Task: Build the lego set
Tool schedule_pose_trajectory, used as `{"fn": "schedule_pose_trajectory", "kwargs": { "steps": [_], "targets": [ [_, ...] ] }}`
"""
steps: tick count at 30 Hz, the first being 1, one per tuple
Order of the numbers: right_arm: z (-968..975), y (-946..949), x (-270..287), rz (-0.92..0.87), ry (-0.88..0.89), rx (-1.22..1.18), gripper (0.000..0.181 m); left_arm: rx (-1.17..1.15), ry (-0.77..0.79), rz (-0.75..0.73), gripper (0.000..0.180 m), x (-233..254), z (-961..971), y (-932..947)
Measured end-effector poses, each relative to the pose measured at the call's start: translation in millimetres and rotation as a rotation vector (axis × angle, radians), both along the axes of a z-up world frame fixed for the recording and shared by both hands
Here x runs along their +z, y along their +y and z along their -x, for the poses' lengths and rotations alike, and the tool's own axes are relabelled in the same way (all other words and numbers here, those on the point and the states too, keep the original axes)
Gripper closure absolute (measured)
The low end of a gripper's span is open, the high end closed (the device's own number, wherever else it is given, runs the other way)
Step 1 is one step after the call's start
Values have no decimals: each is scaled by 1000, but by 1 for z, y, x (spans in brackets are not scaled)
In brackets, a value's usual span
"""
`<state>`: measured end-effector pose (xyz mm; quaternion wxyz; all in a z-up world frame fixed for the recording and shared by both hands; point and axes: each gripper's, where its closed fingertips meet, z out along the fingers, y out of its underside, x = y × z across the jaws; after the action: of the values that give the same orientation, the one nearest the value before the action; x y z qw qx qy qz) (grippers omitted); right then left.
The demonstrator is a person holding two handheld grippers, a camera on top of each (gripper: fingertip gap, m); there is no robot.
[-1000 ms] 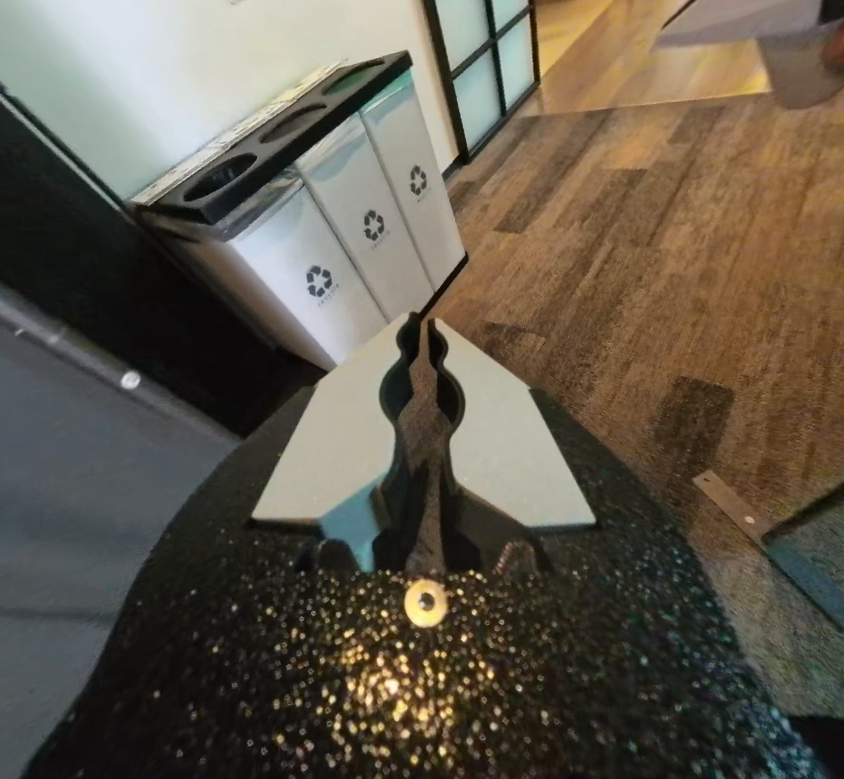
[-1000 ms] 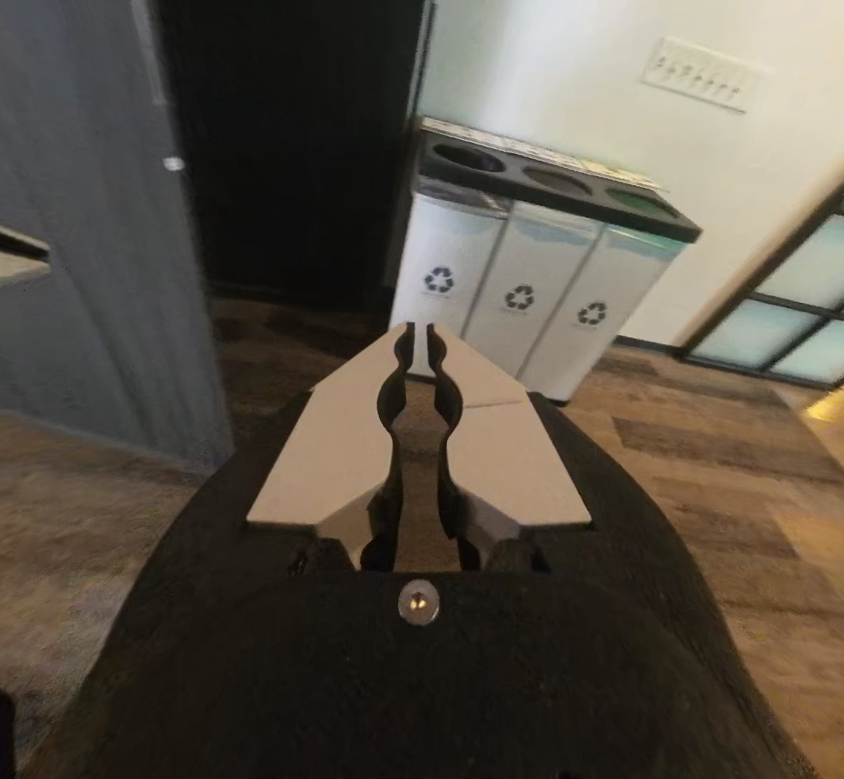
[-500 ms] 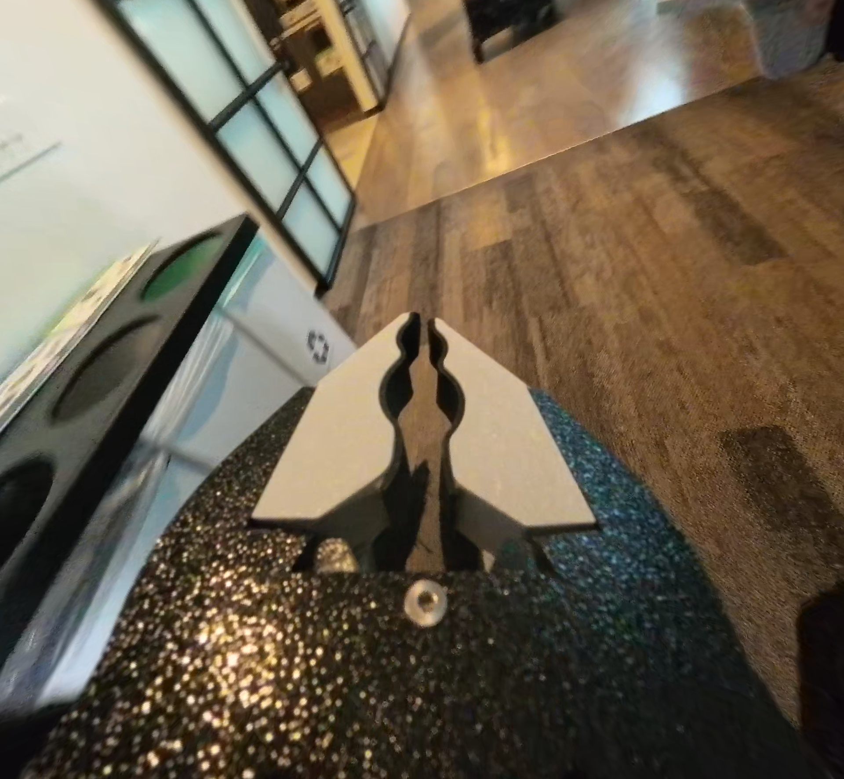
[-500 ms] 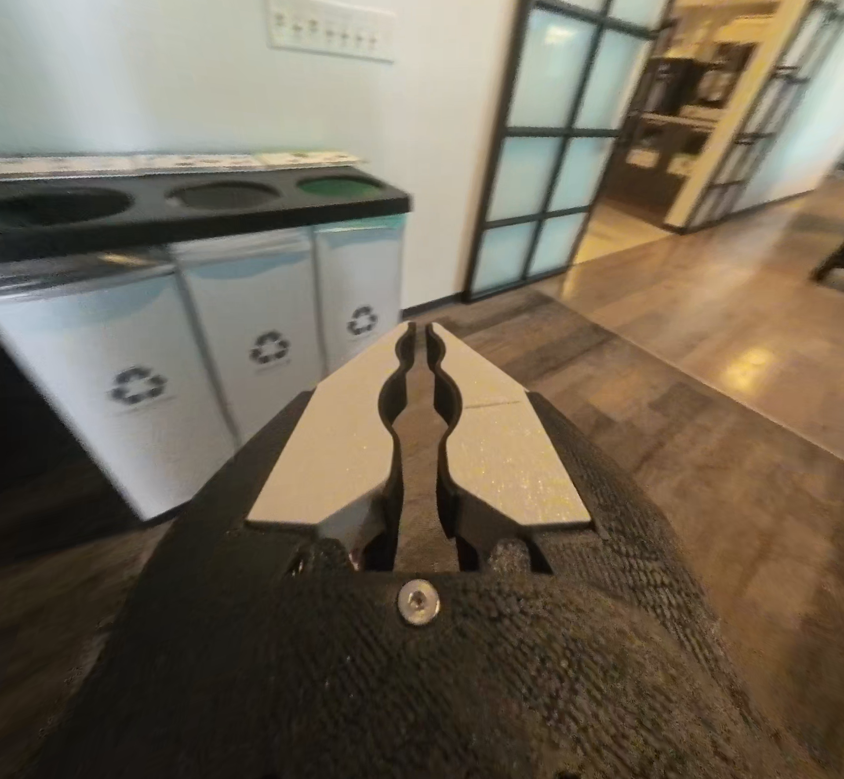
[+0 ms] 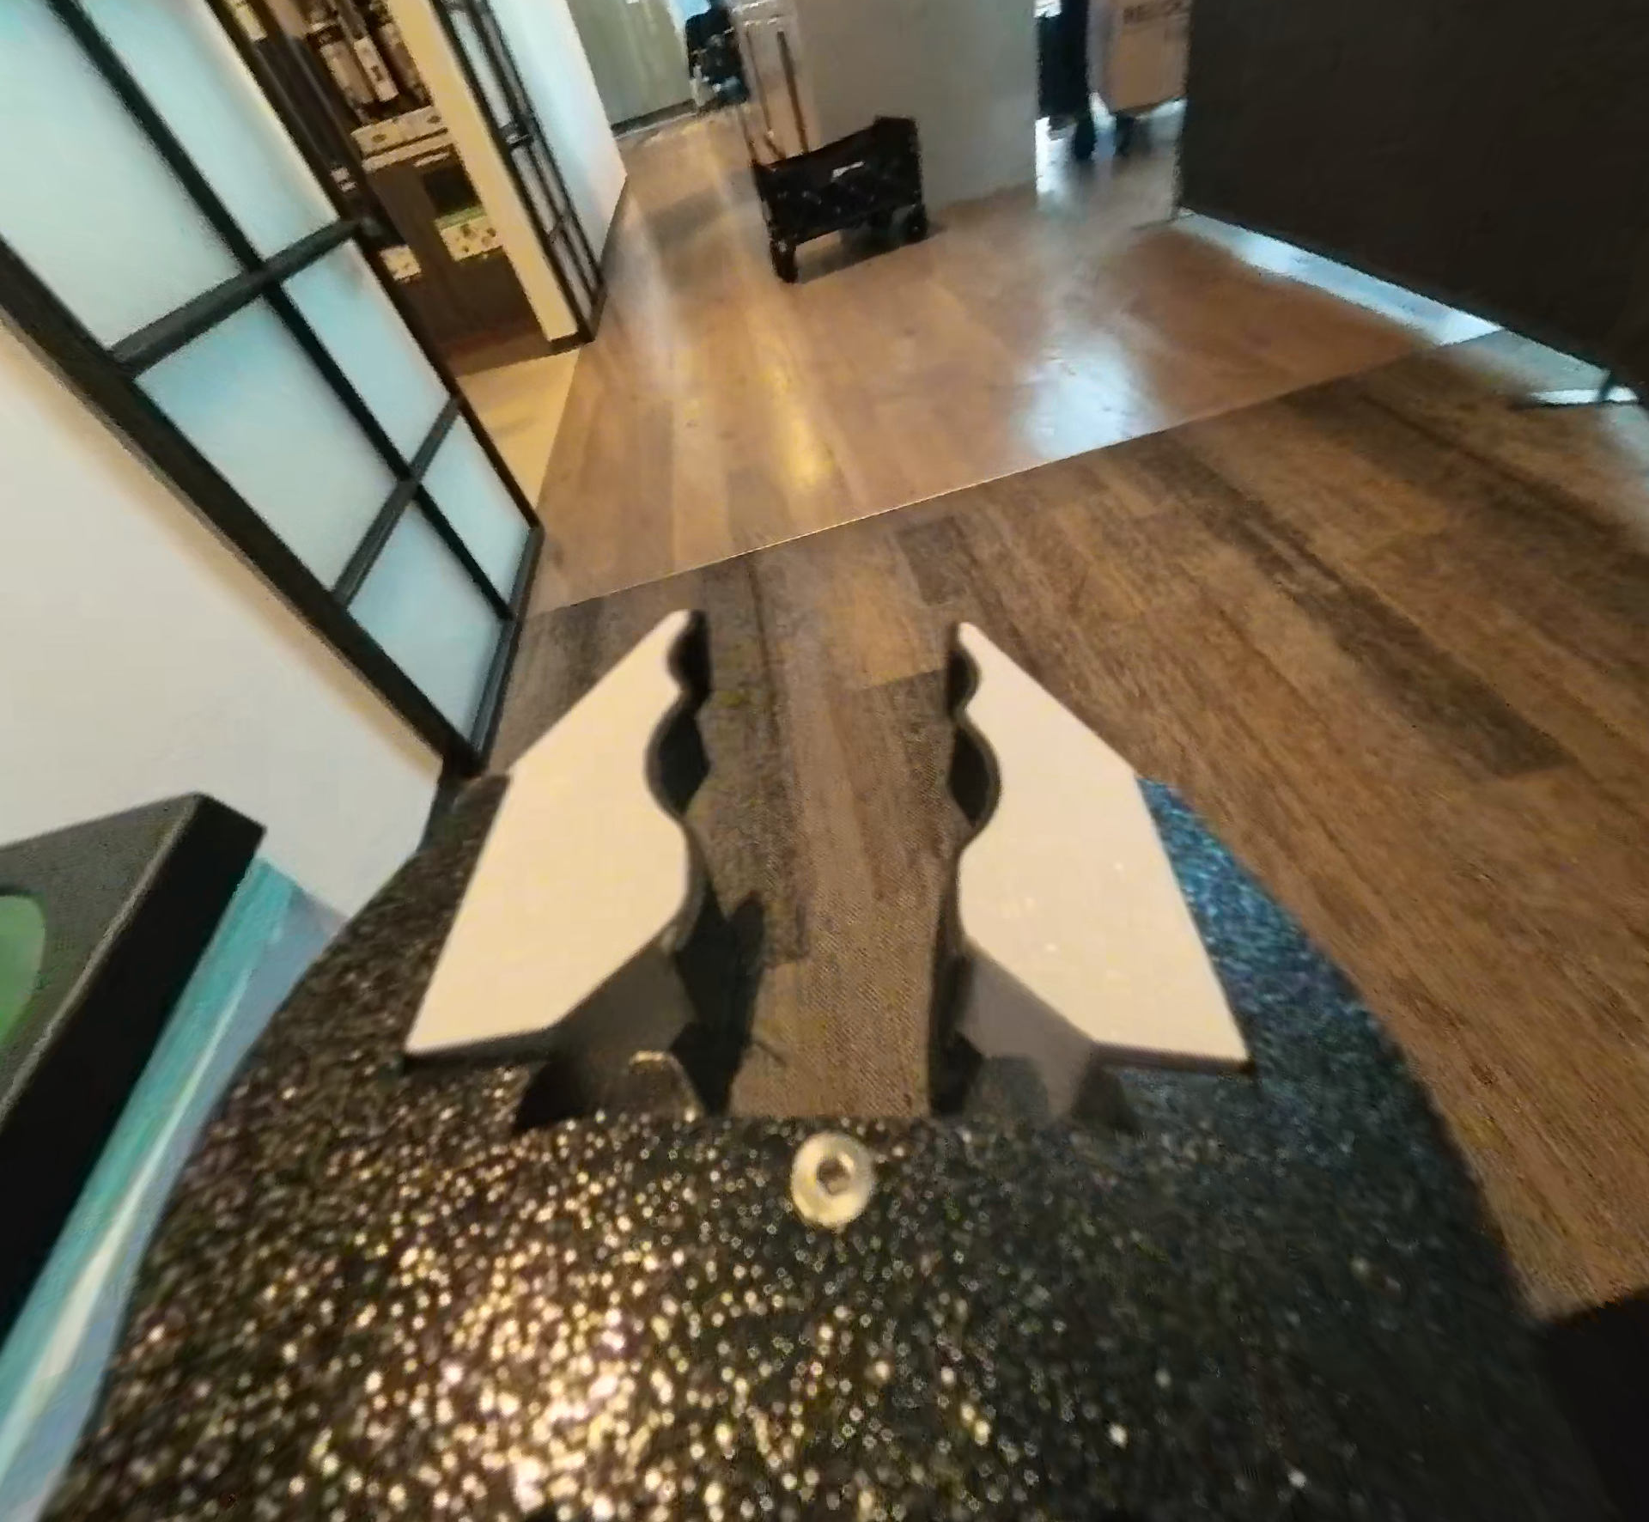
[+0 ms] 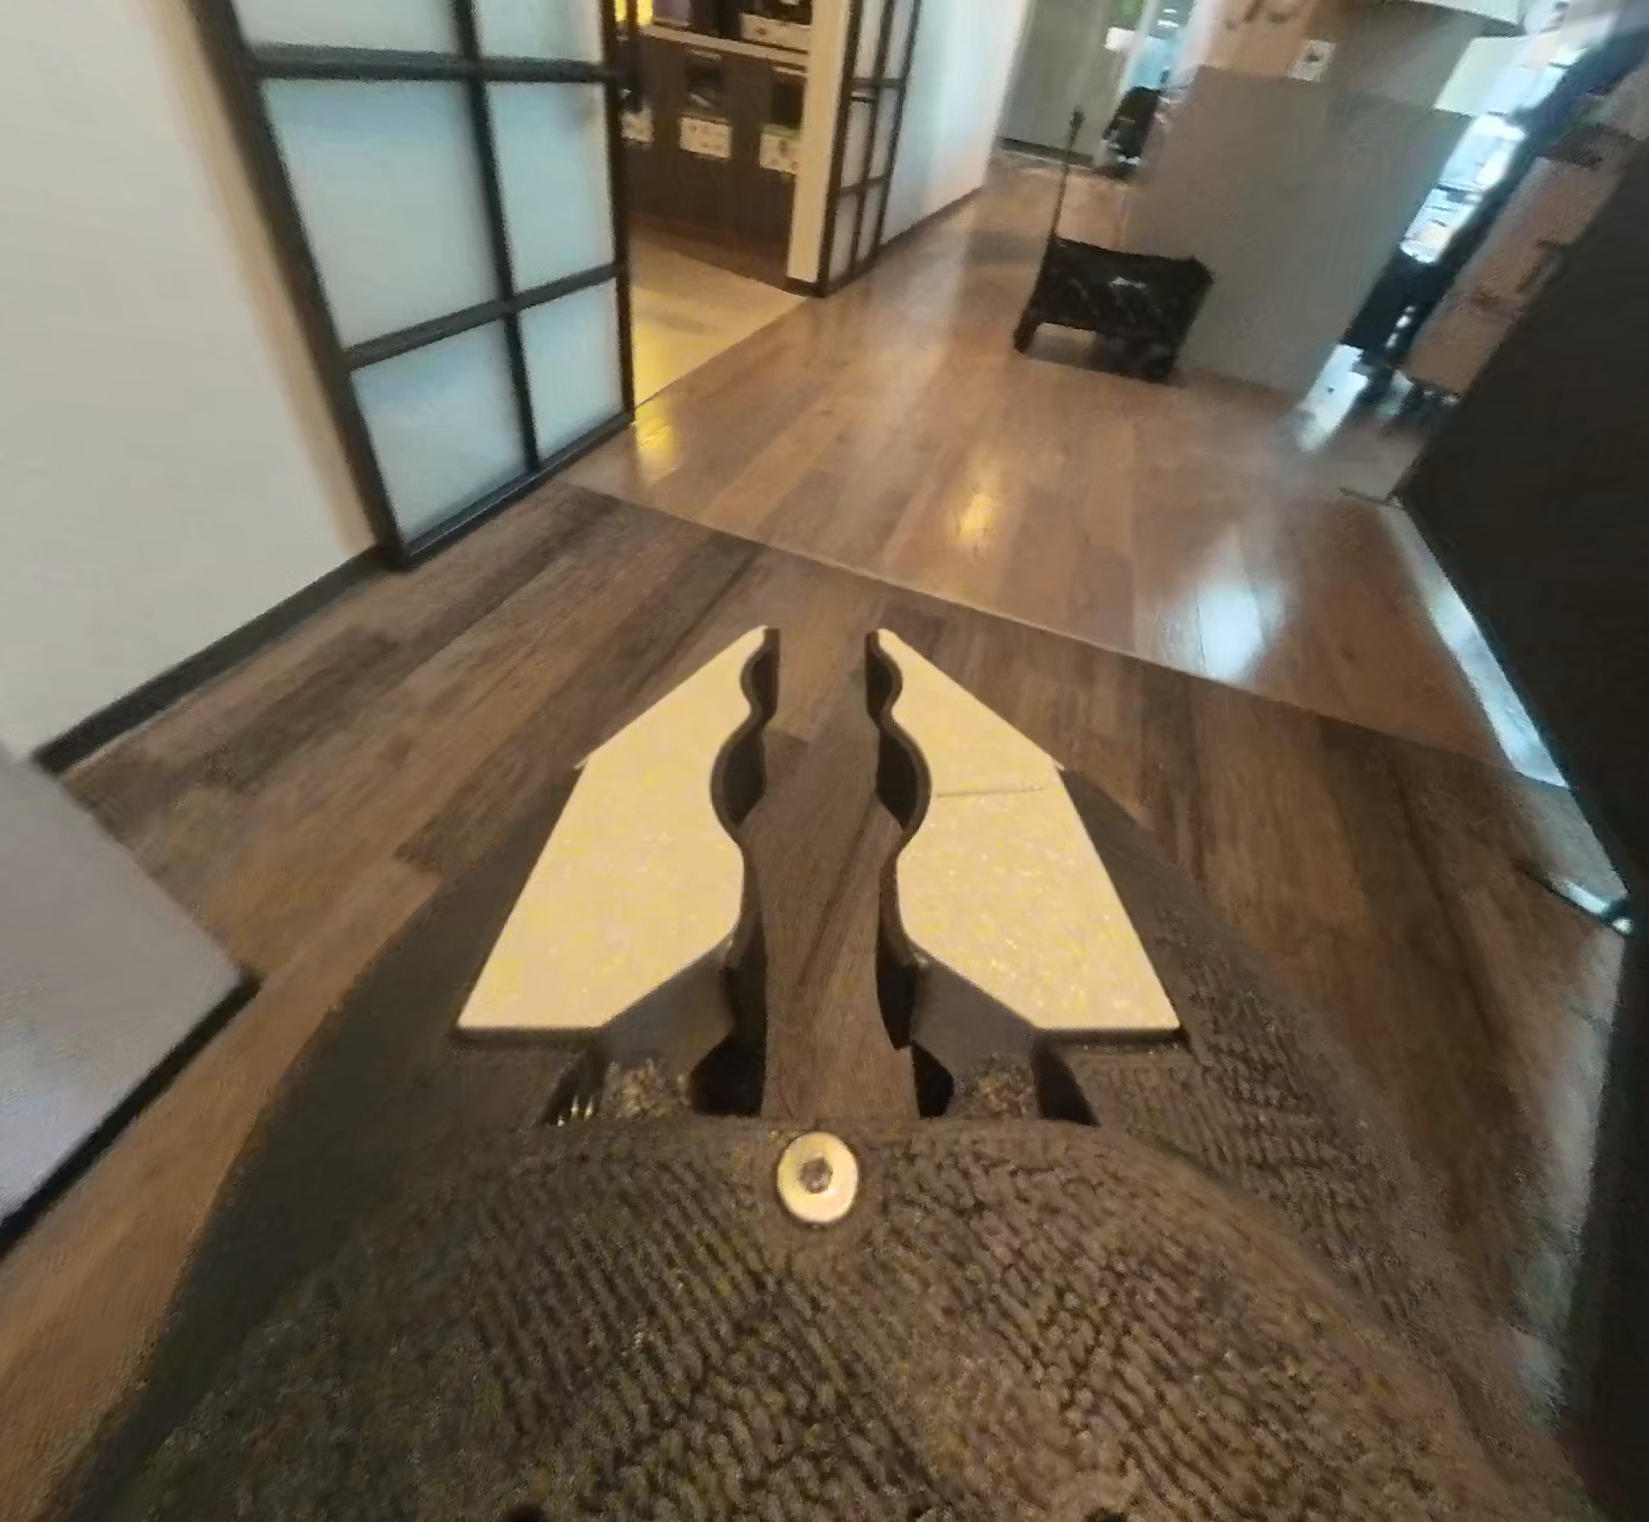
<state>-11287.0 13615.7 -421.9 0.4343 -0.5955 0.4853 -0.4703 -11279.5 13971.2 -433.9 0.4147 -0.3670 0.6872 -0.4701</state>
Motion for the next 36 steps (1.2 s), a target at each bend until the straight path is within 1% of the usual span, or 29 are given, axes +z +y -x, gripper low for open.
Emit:
{"fn": "schedule_pose_trajectory", "kwargs": {
  "steps": [1, 2, 6, 10, 12, 14, 16, 18, 20, 23, 28, 32, 34, 36],
  "targets": [
    [-38, 4, 10, -20, -16, -11, 159, 18, 12, 5, 119, 3, -32, 6],
    [-76, 12, 22, -42, -45, -1, 156, 34, 28, 12, 113, 7, -64, 12],
    [-235, 59, 67, -53, -154, 86, 146, 60, 70, 55, 112, 13, -185, 40],
    [-394, 106, 90, -85, -250, 163, 144, 159, 70, 92, 112, 0, -311, 86],
    [-467, 123, 88, -114, -270, 169, 143, 172, 62, 113, 112, -9, -378, 101],
    [-534, 134, 78, -128, -270, 160, 142, 166, 57, 102, 111, -17, -450, 111],
    [-596, 138, 59, -119, -200, 142, 142, 164, 82, 75, 111, -20, -525, 117],
    [-652, 138, 53, -109, -128, 145, 142, 127, 94, 61, 111, -10, -601, 117],
    [-702, 126, 63, -75, -154, 128, 142, 98, 85, 52, 114, -1, -674, 113],
    [-769, 79, 68, -22, -161, 18, 142, 24, 127, 84, 114, 3, -782, 93],
    [-870, -16, 38, 24, -114, -177, 142, -87, 76, 99, 114, 3, -972, 34],
    [-983, -76, 13, 87, -62, -267, 142, -50, 39, 185, 113, 6, -1129, -7],
    [-1059, -97, 7, 112, -26, -286, 143, -1, 71, 181, 112, -1, -1202, -17],
    [-1147, -103, 13, 87, -6, -255, 143, -9, 130, 182, 112, -4, -1268, -30]
  ]
}}
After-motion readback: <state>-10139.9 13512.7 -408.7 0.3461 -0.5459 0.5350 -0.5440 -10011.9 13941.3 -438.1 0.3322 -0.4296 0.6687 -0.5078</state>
